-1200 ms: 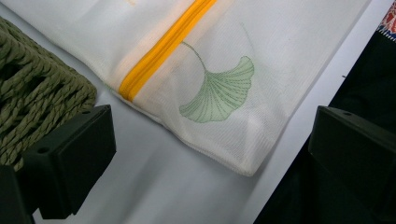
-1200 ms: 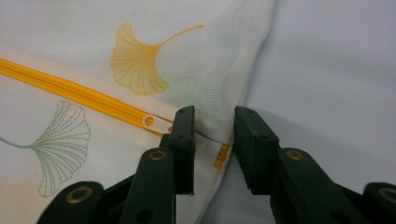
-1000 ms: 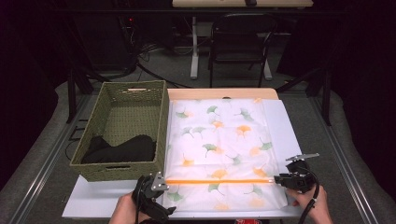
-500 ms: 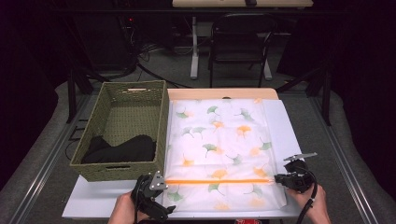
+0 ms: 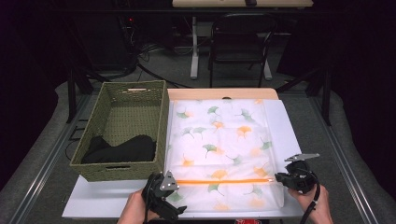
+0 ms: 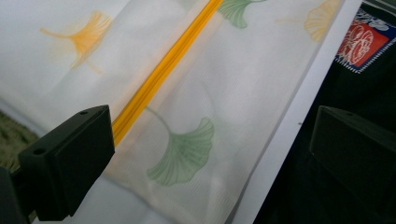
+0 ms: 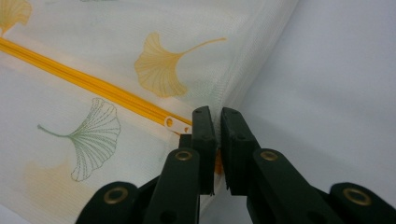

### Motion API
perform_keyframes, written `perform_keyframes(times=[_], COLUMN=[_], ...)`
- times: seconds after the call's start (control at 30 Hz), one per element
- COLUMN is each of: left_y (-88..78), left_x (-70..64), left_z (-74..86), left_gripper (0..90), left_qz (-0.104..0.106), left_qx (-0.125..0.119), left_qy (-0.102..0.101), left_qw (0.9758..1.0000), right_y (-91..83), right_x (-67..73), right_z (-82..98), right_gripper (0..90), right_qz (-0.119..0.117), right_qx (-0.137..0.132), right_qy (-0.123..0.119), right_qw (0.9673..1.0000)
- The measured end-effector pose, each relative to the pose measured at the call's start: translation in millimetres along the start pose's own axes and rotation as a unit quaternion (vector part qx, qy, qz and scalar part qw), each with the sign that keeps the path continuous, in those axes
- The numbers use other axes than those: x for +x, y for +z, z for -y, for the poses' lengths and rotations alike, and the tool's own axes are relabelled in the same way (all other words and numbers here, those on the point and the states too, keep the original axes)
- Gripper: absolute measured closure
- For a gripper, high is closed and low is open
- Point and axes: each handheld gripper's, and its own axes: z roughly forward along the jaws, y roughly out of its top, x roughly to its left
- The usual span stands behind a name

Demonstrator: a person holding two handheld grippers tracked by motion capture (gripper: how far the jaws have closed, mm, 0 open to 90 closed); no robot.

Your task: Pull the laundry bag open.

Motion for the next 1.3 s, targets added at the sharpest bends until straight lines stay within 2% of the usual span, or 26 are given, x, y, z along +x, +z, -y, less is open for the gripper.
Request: perform_keyframes(times=[0.1,0.17,0.33,0.57,0.9,1.3], left_y=[5.6,9.8,20.8,33.7,46.4,63.6], left_x=[-3.9,-4.8,-7.0,-6.2,-5.6,-10.3], left_z=[-9.4,-16.8,-34.3,-52.4,-71.4,-94.1], left_gripper=[0.0,0.0,0.0,0.0,0.0,0.0], left_qz=[0.001,0.005,0.008,0.015,0.025,0.049], left_qx=[-0.002,0.003,0.004,0.004,-0.005,-0.004], left_qy=[0.013,0.028,0.047,0.061,0.061,0.069], left_qw=[0.9999,0.9996,0.9989,0.9980,0.9978,0.9965], right_y=[-1.6,-2.4,-3.8,-3.9,-4.2,-5.7], right_x=[2.4,3.6,3.5,3.7,3.7,3.7], right_z=[-1.2,-1.9,-1.3,-1.5,-1.5,-2.0], right_gripper=[85.2,85.2,85.1,85.1,85.2,85.2], right_qz=[0.004,0.005,0.006,0.006,0.005,0.007], right_qx=[-0.012,-0.011,-0.012,-0.014,-0.018,-0.020], right_qy=[-0.008,-0.012,-0.013,-0.016,-0.014,-0.016], right_qw=[0.9999,0.9999,0.9998,0.9998,0.9997,0.9996])
